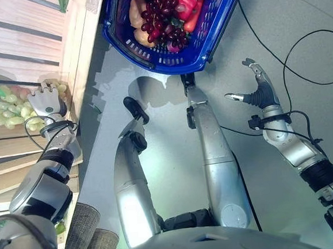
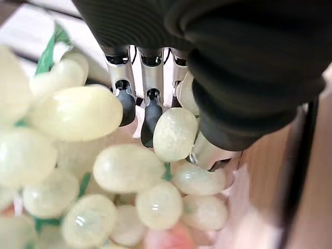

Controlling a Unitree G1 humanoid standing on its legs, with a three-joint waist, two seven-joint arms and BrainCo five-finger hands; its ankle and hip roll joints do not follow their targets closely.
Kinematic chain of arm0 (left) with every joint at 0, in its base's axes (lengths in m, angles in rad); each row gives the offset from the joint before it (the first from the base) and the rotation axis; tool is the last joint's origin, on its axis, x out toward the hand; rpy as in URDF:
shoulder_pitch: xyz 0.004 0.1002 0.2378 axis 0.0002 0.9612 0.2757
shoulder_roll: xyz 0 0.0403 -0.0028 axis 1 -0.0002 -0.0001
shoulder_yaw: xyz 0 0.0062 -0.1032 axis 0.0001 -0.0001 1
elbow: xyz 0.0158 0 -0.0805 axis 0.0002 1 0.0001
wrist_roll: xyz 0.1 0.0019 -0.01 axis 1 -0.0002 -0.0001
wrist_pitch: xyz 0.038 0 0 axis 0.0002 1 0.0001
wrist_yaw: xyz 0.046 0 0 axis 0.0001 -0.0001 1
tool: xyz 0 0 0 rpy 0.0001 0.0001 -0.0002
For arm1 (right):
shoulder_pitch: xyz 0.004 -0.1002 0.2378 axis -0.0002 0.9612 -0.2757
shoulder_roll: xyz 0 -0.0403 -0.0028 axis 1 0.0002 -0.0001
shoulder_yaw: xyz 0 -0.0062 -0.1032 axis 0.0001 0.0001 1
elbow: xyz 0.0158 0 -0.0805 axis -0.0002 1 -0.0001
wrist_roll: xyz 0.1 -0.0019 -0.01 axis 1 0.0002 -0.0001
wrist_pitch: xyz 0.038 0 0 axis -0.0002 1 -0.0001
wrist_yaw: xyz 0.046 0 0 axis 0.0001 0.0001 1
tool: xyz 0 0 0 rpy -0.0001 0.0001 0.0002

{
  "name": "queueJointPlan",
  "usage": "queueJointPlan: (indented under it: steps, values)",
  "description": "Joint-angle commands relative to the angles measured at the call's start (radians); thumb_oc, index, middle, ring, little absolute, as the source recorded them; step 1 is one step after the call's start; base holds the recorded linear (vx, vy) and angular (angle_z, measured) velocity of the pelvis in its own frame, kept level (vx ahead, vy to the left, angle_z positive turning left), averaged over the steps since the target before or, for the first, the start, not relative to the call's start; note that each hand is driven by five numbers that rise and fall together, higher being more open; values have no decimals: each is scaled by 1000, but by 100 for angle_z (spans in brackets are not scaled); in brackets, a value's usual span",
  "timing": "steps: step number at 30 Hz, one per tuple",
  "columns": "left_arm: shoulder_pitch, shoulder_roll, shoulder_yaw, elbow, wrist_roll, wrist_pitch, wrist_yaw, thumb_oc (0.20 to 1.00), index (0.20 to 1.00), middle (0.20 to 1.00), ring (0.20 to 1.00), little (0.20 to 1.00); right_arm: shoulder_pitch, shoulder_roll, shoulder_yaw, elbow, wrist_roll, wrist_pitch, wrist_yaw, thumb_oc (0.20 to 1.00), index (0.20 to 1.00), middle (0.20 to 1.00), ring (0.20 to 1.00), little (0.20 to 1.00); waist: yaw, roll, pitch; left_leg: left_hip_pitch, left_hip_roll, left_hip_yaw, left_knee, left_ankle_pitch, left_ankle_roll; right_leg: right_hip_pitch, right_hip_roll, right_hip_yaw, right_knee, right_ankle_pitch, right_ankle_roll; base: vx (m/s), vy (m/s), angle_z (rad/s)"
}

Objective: Pick up fruits and vegetables into the basket

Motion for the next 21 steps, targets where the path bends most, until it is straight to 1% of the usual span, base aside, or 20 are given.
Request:
queueJointPlan:
  steps: [1, 2, 3, 4, 5, 6, 7, 8, 9, 10, 12, 13, 15, 18, 20, 21]
  values:
    - [127, -54, 137, 50, -342, -216, -93, 200, 200, 200, 200, 200, 62, 41, 18, -61, 4, -49, -24, 1000, 1000, 1000, 1000, 1000, 38, -53, -40, -46, -45, 20, -15, -25, 25, 15, 2, 0, 4, -84, 91, 0, 0, 0]
    - [130, -68, 186, 38, -429, -276, -123, 200, 200, 200, 200, 200, 66, 47, 16, -62, 0, -46, -24, 1000, 1000, 1000, 1000, 1000, 41, -55, -40, -41, -46, 17, -15, -24, 27, 22, 1, -2, 4, -85, 91, 0, 0, 0]
    - [137, -82, 232, 20, -504, -324, -159, 200, 200, 200, 200, 200, 70, 51, 13, -68, -3, -41, -24, 1000, 1000, 1000, 1000, 1000, 44, -56, -40, -34, -46, 15, -16, -23, 28, 29, 0, -4, 5, -88, 91, 0, 0, 0]
    - [149, -101, 293, -10, -622, -415, -232, 200, 200, 200, 200, 200, 76, 60, 5, -76, -8, -32, -23, 1000, 1000, 1000, 1000, 1000, 50, -56, -40, -19, -49, 13, -22, -23, 30, 43, -2, -9, 4, -91, 93, 0, 0, 0]
    - [157, -118, 336, -42, -715, -453, -276, 200, 200, 200, 200, 200, 80, 65, -5, -85, -10, -19, -18, 1000, 1000, 1000, 1000, 1000, 55, -56, -40, -9, -51, 10, -23, -25, 32, 53, -4, -13, 5, -95, 93, 0, 0, 0]
    - [161, -121, 343, -49, -735, -463, -293, 200, 200, 200, 200, 200, 82, 66, -7, -89, -11, -15, -17, 1000, 1000, 1000, 1000, 1000, 55, -55, -40, -6, -52, 9, -23, -25, 32, 56, -4, -13, 5, -95, 93, 0, 0, 0]
    - [174, -134, 370, -83, -810, -509, -345, 200, 200, 200, 200, 200, 87, 73, -18, -99, -14, 1, -11, 1000, 1000, 1000, 1000, 1000, 59, -54, -40, 6, -54, 6, -25, -26, 34, 68, -7, -18, 5, -96, 94, 0, 0, 0]
    - [180, -139, 380, -98, -827, -513, -360, 200, 200, 200, 200, 200, 91, 75, -23, -103, -16, 6, -8, 1000, 1000, 1000, 1000, 1000, 61, -53, -40, 13, -55, 5, -26, -27, 35, 74, -8, -20, 4, -97, 95, 17, -7, 5]
    - [202, -155, 400, -147, -933, -531, -421, 200, 200, 200, 200, 200, 101, 82, -40, -118, -22, 21, 3, 1000, 1000, 1000, 1000, 1000, 66, -52, -40, 29, -57, 4, -28, -29, 36, 90, -11, -25, 2, -97, 98, 13, -6, 8]
    - [222, -170, 416, -183, -974, -539, -454, 200, 200, 200, 200, 200, 108, 87, -51, -130, -27, 33, 9, 1000, 1000, 1000, 1000, 1000, 70, -51, -40, 39, -58, 4, -30, -29, 38, 100, -14, -29, 1, -98, 99, 11, -7, 8]
    - [248, -187, 425, -223, -1024, -545, -487, 200, 200, 200, 200, 200, 116, 94, -64, -140, -32, 47, 18, 1000, 1000, 1000, 1000, 1000, 76, -49, -40, 57, -61, 3, -36, -29, 41, 118, -15, -35, 0, -99, 99, 7, -5, 11]
    - [280, -211, 437, -275, -1105, -559, -538, 200, 200, 200, 200, 200, 125, 101, -80, -152, -37, 60, 27, 1000, 1000, 1000, 1000, 1000, 82, -48, -40, 74, -64, 1, -39, -29, 44, 136, -17, -41, -2, -101, 99, 9, -3, 10]
    - [307, -225, 444, -317, -1145, -568, -568, 200, 200, 200, 200, 200, 136, 104, -89, -163, -42, 67, 31, 1000, 1000, 1000, 1000, 1000, 86, -47, -40, 86, -67, -2, -43, -30, 47, 149, -16, -44, -3, -102, 99, 12, -6, 8]
    - [351, -253, 467, -404, -1233, -584, -621, 200, 200, 200, 200, 200, 152, 114, -115, -193, -57, 99, 54, 1000, 1000, 1000, 1000, 1000, 92, -46, -40, 121, -71, -2, -50, -33, 53, 184, -14, -47, -4, -107, 96, 26, 6, 10]
    - [381, -268, 494, -483, -1280, -613, -653, 200, 200, 200, 200, 200, 172, 120, -134, -217, -74, 129, 78, 1000, 1000, 1000, 1000, 1000, 95, -47, -40, 154, -72, 1, -51, -39, 59, 216, -15, -47, -4, -112, 93, 37, 17, 9]
    - [390, -271, 500, -505, -1281, -622, -656, 200, 200, 200, 200, 200, 178, 121, -138, -221, -79, 134, 84, 1000, 1000, 1000, 1000, 1000, 96, -47, -40, 163, -73, 1, -52, -40, 60, 226, -15, -47, -4, -113, 92, 26, 12, 6]
